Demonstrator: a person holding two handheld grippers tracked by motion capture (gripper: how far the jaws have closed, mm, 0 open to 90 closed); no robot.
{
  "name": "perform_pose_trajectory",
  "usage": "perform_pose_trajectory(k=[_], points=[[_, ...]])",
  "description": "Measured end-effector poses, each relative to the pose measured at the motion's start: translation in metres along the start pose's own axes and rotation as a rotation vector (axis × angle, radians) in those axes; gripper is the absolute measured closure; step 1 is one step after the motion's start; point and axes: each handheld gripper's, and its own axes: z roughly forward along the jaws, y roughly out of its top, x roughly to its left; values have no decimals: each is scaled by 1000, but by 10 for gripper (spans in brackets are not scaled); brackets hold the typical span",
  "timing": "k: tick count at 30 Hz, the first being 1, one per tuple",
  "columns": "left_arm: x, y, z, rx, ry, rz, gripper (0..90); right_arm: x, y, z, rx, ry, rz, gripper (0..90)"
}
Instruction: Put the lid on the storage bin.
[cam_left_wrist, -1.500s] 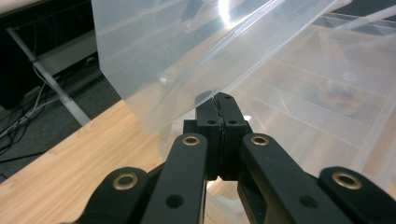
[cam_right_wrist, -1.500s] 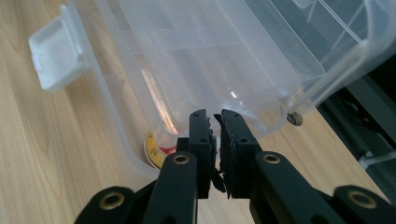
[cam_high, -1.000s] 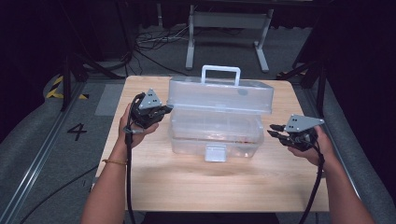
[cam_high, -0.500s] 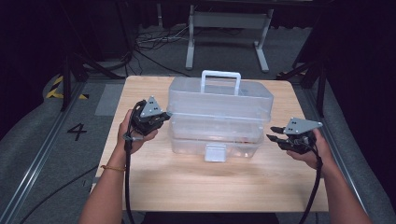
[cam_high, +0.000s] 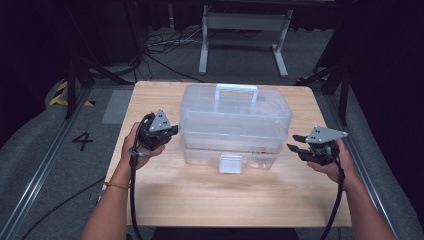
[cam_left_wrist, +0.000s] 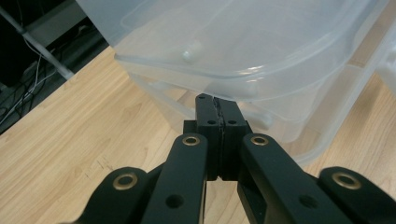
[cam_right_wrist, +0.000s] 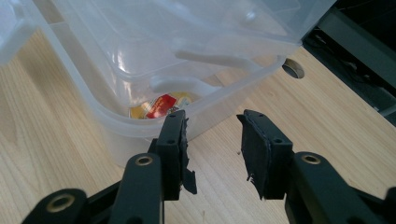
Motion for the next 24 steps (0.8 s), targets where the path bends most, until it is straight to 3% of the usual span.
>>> perform_pose_trajectory(k=[5,8,24], points=[[-3,-4,2,3,5,3,900,1,0,1,-6,1,14,609],[-5,-5,4,27,12,24,900,2,-1,2,-3,-2,20,608],[-11,-20,19,112,10,30,900,5,-3,4,8,10,13,594]])
